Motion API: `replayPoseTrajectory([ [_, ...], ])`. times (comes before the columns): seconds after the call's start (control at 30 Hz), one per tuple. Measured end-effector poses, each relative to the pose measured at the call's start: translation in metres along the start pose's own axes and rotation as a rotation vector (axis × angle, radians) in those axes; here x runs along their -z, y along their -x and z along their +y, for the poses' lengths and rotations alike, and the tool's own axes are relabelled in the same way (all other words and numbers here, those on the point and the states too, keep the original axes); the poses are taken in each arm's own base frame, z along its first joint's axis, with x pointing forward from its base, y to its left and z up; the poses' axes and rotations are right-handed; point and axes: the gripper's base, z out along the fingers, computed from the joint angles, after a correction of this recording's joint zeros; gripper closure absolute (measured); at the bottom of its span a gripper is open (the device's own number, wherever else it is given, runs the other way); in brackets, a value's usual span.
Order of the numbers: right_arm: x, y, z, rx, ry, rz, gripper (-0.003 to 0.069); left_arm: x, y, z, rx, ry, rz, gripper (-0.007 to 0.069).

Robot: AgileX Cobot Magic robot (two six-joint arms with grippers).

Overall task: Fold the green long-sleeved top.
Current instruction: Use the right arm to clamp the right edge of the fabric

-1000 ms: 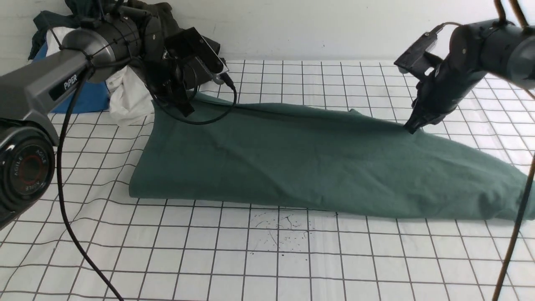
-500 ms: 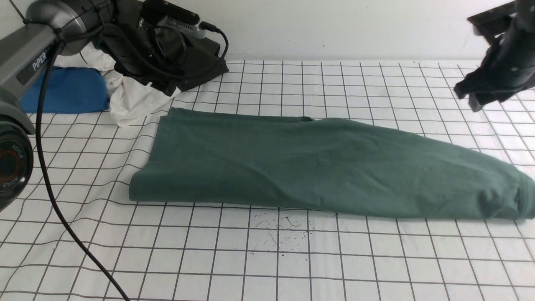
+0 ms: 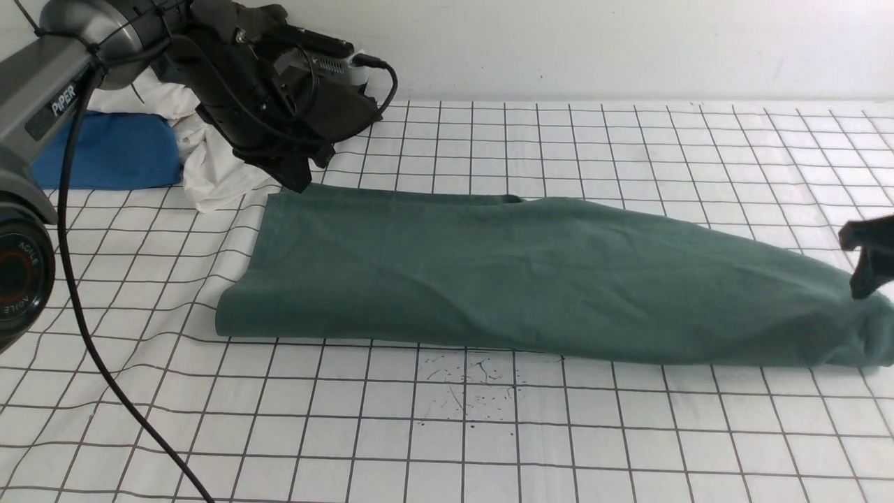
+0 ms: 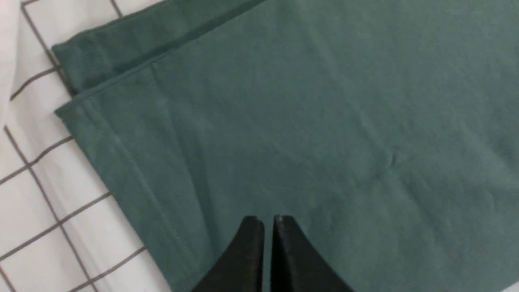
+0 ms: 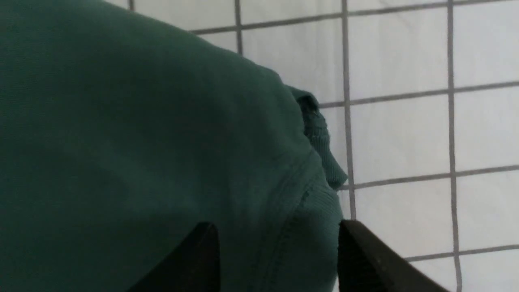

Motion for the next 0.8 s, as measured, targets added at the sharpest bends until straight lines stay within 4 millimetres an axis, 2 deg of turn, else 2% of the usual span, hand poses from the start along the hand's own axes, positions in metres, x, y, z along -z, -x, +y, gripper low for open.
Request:
replayPoseTrajectory([
  [0.07,-0.015,-0.003,-0.003,-0.031,-0.019,-0.013,0.0272,-0.001,0.001,-0.002,-0.008,-0.022,-0.008,0.0630],
  [0.2,-0.028,-0.003,-0.003,-0.044,-0.015,-0.006,0.0246,-0.004,0.001,-0.002,-0.008,-0.032,-0.007,0.0632],
  [0.27,-0.042,-0.004,-0.002,-0.062,0.001,0.020,0.0217,-0.009,0.000,-0.001,-0.009,-0.035,0.002,0.0632],
  [0.37,-0.050,-0.005,0.000,-0.065,0.023,0.039,0.0204,-0.013,-0.001,0.000,-0.010,-0.039,0.011,0.0632],
  [0.5,-0.050,-0.005,0.002,-0.047,0.050,0.036,0.0210,-0.014,-0.001,0.000,-0.016,-0.039,0.013,0.0632],
  [0.63,-0.050,-0.005,0.004,-0.019,0.072,0.033,0.0300,-0.014,-0.001,0.000,-0.016,-0.041,0.012,0.0632],
  [0.77,-0.050,-0.006,0.004,0.014,0.069,0.041,0.0499,-0.014,-0.001,0.000,-0.016,-0.041,0.012,0.0632],
  [0.8,-0.050,-0.006,0.004,0.016,0.068,0.043,0.0522,-0.014,-0.001,0.000,-0.016,-0.041,0.012,0.0632],
])
